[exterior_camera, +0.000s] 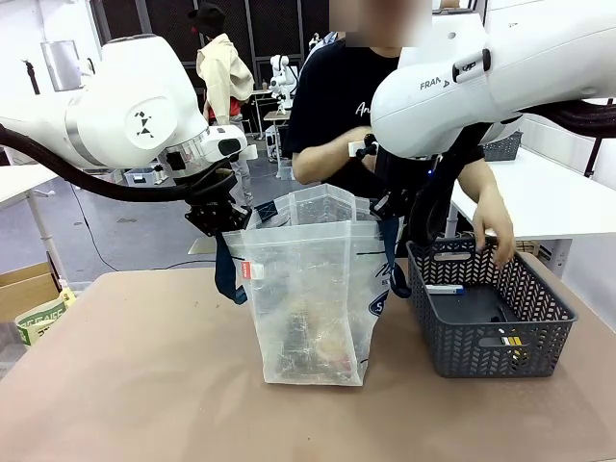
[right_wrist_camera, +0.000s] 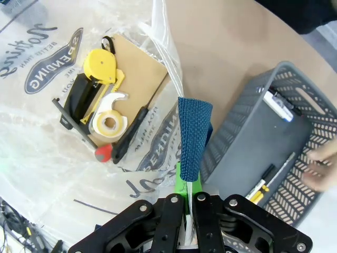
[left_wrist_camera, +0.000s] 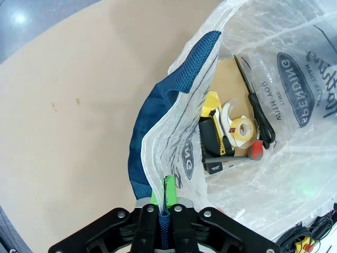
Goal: Transfer purchased items from the store into the shopping bag.
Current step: Move the Reusable shopping bag to the right side of the table.
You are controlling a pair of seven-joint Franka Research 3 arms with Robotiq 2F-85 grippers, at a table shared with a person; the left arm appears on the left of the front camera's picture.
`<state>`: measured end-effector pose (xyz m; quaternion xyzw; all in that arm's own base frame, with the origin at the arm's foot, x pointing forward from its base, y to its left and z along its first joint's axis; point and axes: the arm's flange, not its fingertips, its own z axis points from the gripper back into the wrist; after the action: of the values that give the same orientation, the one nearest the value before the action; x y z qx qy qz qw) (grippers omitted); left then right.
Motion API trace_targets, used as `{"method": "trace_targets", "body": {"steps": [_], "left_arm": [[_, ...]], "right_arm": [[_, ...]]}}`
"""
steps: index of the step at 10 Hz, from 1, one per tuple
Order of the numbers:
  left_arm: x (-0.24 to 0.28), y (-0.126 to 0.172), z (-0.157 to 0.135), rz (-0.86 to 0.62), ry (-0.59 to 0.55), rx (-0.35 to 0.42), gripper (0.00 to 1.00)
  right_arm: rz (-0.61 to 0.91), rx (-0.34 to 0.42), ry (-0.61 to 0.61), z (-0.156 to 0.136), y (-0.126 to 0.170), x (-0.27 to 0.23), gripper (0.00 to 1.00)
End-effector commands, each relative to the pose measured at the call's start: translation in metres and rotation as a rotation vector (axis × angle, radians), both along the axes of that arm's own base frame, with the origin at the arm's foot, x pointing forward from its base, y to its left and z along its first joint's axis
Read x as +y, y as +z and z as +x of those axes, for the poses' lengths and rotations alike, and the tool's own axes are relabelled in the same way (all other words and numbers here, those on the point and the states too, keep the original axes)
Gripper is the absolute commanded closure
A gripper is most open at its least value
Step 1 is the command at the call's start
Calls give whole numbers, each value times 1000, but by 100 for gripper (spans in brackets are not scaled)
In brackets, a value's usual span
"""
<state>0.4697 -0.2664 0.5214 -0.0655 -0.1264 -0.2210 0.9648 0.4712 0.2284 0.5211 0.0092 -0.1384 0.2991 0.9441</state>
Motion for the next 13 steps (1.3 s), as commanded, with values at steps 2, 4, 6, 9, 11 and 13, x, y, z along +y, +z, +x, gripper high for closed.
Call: {"method": "trace_targets", "body": {"steps": [2,4,6,9,11,13], "left_arm": [[0,0,0,-1,7,1,100],[0,0,0,-1,7,1,100],[0,0,0,-1,7,1,100],[0,0,0,-1,7,1,100],[0,0,0,-1,7,1,100],[0,0,0,-1,7,1,100]], "right_arm": [[1,2,-5,0,-1,0,100],[1,2,-5,0,-1,0,100],[1,2,-5,0,-1,0,100],[1,2,-5,0,-1,0,100],[1,2,-5,0,-1,0,100],[1,2,-5,0,-1,0,100]]}}
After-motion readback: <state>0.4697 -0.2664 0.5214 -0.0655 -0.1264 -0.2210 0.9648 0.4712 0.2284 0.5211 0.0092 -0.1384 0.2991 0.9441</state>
